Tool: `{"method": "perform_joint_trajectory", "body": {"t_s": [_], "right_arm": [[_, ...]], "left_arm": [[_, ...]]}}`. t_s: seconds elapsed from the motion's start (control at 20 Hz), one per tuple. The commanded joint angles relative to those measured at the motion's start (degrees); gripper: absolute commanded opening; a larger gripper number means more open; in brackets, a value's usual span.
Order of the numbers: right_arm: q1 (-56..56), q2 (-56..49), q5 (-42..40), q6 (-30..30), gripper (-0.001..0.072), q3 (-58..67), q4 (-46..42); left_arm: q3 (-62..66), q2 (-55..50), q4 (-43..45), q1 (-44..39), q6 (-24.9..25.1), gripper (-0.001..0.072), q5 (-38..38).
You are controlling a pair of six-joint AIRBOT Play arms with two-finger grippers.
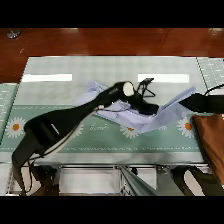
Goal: Fold the shirts.
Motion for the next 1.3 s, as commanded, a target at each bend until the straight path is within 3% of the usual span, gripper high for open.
{"method": "perform_joint_trajectory", "body": {"t_s": [0.0, 0.15, 0.3, 0.4, 0.65, 0.8, 0.95, 1.0, 1.05, 1.15, 1.25], "right_arm": [[5.57, -0.72, -1.22, 2.67, 0.0020, 1.95, 0.66], [13.66, -5.73, -6.51, 5.86, 0.0020, 6.10, 0.66], [22.08, -15.72, -11.08, 7.15, 0.0020, 14.56, 0.68], [27.87, -24.61, -12.66, 7.13, 0.0020, 22.08, 0.68], [38.56, -49.07, -12.72, 8.96, 0.0020, 44.50, 0.70], [43.01, -61.55, -11.85, 10.49, 0.0020, 56.39, 1.57], [46.66, -70.10, -11.63, 11.91, 0.0035, 62.01, 3.39], [47.15, -71.71, -12.17, 12.07, 0.0308, 62.18, 4.37], [47.08, -72.63, -12.31, 11.82, 0.0642, 62.18, 5.03], [45.03, -71.91, -9.60, 10.08, 0.0626, 62.29, 5.40], [40.00, -68.81, -1.57, 9.14, 0.0626, 63.67, 5.38]], "left_arm": [[2.08, 4.98, 4.37, 11.37, 0.09, 0.0022, -8.02], [1.33, 13.51, 9.35, 22.99, 0.20, 0.0022, -15.67], [-9.42, 28.65, 20.76, 31.34, 0.63, 0.0023, -16.70], [-23.23, 41.68, 26.47, 35.06, 0.59, 0.0023, -13.11], [-57.57, 72.83, 26.23, 37.44, -1.86, 0.0024, 2.56], [-64.50, 80.43, 26.18, 37.42, -9.42, 0.0024, 5.86], [-65.79, 80.17, 22.71, 37.35, -10.60, 0.0024, 7.13], [-65.92, 79.54, 21.40, 37.29, -10.58, 0.0024, 7.89], [-65.92, 78.75, 20.48, 37.29, -10.60, 0.0024, 8.50], [-65.92, 76.98, 19.54, 36.92, -10.58, 0.0024, 9.14], [-65.96, 75.28, 19.52, 36.35, -10.58, 0.0024, 9.18]]}}
